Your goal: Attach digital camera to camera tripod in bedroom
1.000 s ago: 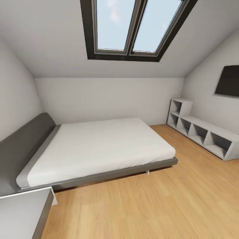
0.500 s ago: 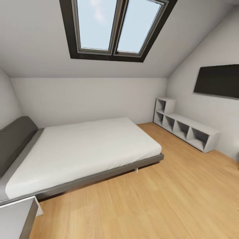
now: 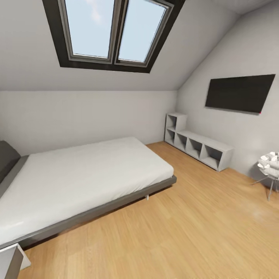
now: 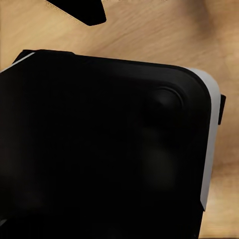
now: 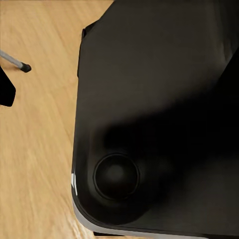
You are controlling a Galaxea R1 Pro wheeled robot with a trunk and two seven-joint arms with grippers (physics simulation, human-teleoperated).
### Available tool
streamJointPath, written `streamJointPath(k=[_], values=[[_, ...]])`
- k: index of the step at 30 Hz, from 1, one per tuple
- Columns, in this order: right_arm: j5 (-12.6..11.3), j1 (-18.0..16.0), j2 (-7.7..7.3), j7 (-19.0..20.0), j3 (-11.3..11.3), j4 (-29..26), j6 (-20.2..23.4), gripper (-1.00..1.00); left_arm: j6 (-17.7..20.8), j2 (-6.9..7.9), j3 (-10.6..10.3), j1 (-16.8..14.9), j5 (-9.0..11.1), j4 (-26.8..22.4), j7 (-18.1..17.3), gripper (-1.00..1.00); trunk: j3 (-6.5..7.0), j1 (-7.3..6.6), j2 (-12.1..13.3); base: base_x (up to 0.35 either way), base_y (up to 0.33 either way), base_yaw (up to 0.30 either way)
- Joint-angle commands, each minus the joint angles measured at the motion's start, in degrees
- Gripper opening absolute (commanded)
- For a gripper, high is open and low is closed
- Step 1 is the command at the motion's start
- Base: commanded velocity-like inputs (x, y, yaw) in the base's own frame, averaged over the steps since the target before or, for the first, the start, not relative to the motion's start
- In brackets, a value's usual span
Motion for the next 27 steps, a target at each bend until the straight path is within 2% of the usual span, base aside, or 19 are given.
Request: streamJointPath(k=[1,27], values=[[0.04,-0.01,-0.01,-0.02,0.03,-0.01,-0.13,1.0,-0.12,-0.01,0.01,0.01,0.42,-0.04,0.01,1.0,-0.04,0.0,-0.02,0.0,0.0,-0.262],[0.04,-0.01,0.06,0.07,0.09,-0.01,-0.11,1.0,-0.12,-0.01,0.01,0.01,0.49,-0.01,0.07,1.0,-0.04,0.0,-0.02,0.0,0.0,-0.262]])
